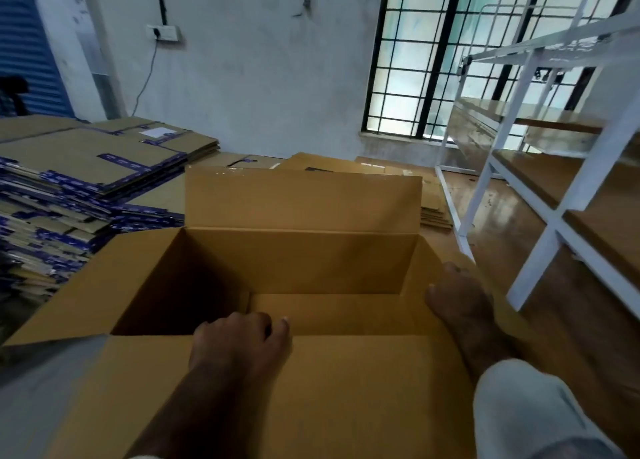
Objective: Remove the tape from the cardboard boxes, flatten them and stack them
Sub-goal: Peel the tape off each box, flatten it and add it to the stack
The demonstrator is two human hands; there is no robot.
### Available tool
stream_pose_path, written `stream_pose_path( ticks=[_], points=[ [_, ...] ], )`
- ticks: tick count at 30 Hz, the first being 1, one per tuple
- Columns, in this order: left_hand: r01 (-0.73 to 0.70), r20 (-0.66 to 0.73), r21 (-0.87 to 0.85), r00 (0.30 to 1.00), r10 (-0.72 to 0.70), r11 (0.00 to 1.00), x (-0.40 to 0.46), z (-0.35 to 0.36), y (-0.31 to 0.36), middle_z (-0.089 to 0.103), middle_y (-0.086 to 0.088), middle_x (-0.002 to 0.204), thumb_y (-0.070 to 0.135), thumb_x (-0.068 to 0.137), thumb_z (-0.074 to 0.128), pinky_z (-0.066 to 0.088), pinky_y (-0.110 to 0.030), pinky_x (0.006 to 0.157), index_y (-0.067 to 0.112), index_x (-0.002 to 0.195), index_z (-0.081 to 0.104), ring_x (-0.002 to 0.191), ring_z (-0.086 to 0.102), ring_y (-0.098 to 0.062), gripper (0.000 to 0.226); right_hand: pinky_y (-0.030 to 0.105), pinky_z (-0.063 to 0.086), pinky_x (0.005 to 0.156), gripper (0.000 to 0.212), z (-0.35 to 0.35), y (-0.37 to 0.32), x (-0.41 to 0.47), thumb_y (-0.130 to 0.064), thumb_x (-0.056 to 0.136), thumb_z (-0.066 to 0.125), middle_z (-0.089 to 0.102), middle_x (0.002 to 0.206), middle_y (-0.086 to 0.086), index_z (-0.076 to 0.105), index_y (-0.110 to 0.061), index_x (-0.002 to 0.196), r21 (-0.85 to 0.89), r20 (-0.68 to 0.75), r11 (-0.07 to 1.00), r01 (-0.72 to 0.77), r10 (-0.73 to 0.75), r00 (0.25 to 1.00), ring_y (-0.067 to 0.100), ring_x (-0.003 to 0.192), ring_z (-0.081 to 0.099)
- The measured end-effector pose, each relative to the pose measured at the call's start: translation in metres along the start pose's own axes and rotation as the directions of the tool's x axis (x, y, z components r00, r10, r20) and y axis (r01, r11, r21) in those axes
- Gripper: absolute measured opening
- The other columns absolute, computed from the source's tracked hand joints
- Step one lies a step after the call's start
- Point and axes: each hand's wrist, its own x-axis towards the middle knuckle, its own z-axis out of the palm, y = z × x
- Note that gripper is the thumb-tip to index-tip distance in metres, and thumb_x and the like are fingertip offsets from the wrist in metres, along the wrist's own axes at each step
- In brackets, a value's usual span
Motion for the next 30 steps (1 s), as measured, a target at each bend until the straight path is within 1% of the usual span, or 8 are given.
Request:
stream_pose_path(
  ticks=[7, 11, 17, 19, 21, 25, 28, 30],
  points=[
    [-0.137, 0.04, -0.473, 0.984, 0.176, 0.87, 0.008, -0.009, -0.031, 0.071, 0.005, 0.102, 0.068, 0.098, 0.035, 0.054, -0.038, 0.09, 0.026, 0.099, 0.07, 0.097, 0.067, -0.018, 0.055, 0.039, 0.042, 0.107, 0.046, 0.006, -0.114, -0.131, -0.051, 0.104, 0.041, 0.06, 0.139, 0.001, 0.057, -0.023, 0.136, 0.073, 0.23, 0.929, 0.364, -0.37, 0.9, 0.025, 0.126, 0.055],
    [-0.185, 0.088, -0.561, 0.956, 0.28, 0.807, 0.012, -0.017, -0.078, 0.071, 0.003, 0.101, 0.034, 0.103, 0.055, 0.05, -0.033, 0.089, 0.023, 0.095, 0.072, 0.098, 0.065, -0.016, 0.022, 0.043, 0.037, 0.107, 0.053, 0.003, -0.165, -0.195, -0.063, 0.102, 0.038, 0.057, 0.139, -0.004, 0.055, -0.028, 0.138, 0.153, 0.29, 0.877, 0.456, -0.481, 0.828, 0.021, 0.127, 0.051],
    [-0.236, 0.198, -0.443, 0.915, 0.351, 0.865, 0.0, -0.042, -0.194, 0.065, 0.008, 0.115, 0.016, 0.106, 0.047, 0.045, -0.024, 0.08, 0.034, 0.105, 0.069, 0.109, 0.062, -0.013, 0.028, 0.047, 0.028, 0.114, 0.056, -0.001, -0.195, -0.226, -0.062, 0.103, 0.037, 0.052, 0.149, -0.003, 0.049, -0.03, 0.147, 0.093, 0.346, 0.885, 0.456, -0.458, 0.819, 0.021, 0.137, 0.046],
    [-0.392, 0.268, -0.171, 0.864, 0.426, 0.904, -0.004, -0.053, -0.218, 0.059, 0.006, 0.136, 0.012, 0.103, 0.051, 0.044, -0.031, 0.103, 0.036, 0.124, 0.06, 0.132, 0.053, -0.018, 0.033, 0.048, 0.028, 0.115, 0.057, -0.004, -0.195, -0.227, -0.062, 0.103, 0.036, 0.049, 0.153, -0.002, 0.047, -0.031, 0.149, 0.058, 0.351, 0.903, 0.426, -0.418, 0.838, 0.022, 0.139, 0.044],
    [-0.513, 0.33, 0.163, 0.834, 0.443, 0.843, -0.006, -0.054, -0.232, 0.034, 0.009, 0.161, 0.022, 0.099, 0.059, 0.011, -0.055, 0.125, 0.036, 0.152, 0.037, 0.154, 0.02, -0.018, 0.059, 0.049, 0.027, 0.116, 0.057, -0.009, -0.191, -0.229, -0.062, 0.103, 0.037, 0.047, 0.155, -0.004, 0.046, -0.032, 0.151, 0.043, 0.357, 0.921, 0.387, -0.376, 0.855, 0.021, 0.14, 0.043],
    [-0.596, 0.161, 0.161, 0.802, 0.575, 0.787, -0.003, -0.031, -0.238, 0.03, 0.001, 0.164, 0.041, 0.096, 0.062, -0.002, -0.056, 0.125, 0.038, 0.146, 0.04, 0.157, 0.012, -0.021, 0.055, 0.044, 0.026, 0.115, 0.051, -0.021, -0.183, -0.25, -0.06, 0.101, 0.048, 0.055, 0.146, -0.008, 0.055, -0.032, 0.142, 0.069, 0.18, 0.947, 0.315, -0.322, 0.929, 0.017, 0.135, 0.047],
    [-0.681, -0.157, -0.178, 0.733, 0.662, 0.711, -0.001, -0.009, -0.236, 0.069, 0.007, 0.11, 0.032, 0.083, 0.072, 0.023, -0.05, 0.119, 0.049, 0.104, 0.05, 0.113, 0.063, -0.019, 0.034, 0.044, 0.031, 0.111, 0.035, -0.022, -0.172, -0.283, -0.051, 0.1, 0.054, 0.065, 0.129, -0.01, 0.067, -0.03, 0.125, 0.207, -0.154, 0.923, 0.325, -0.297, 0.942, 0.015, 0.125, 0.055],
    [-0.702, -0.252, -0.269, 0.712, 0.656, 0.659, -0.003, 0.003, -0.222, 0.063, 0.022, 0.088, 0.025, 0.079, 0.074, 0.03, -0.056, 0.115, 0.043, 0.092, 0.054, 0.09, 0.058, -0.001, 0.03, 0.05, 0.041, 0.106, 0.024, -0.02, -0.162, -0.306, -0.041, 0.098, 0.057, 0.069, 0.116, -0.008, 0.071, -0.026, 0.111, 0.247, -0.433, 0.89, 0.383, -0.252, 0.865, 0.017, 0.116, 0.06]
  ],
)
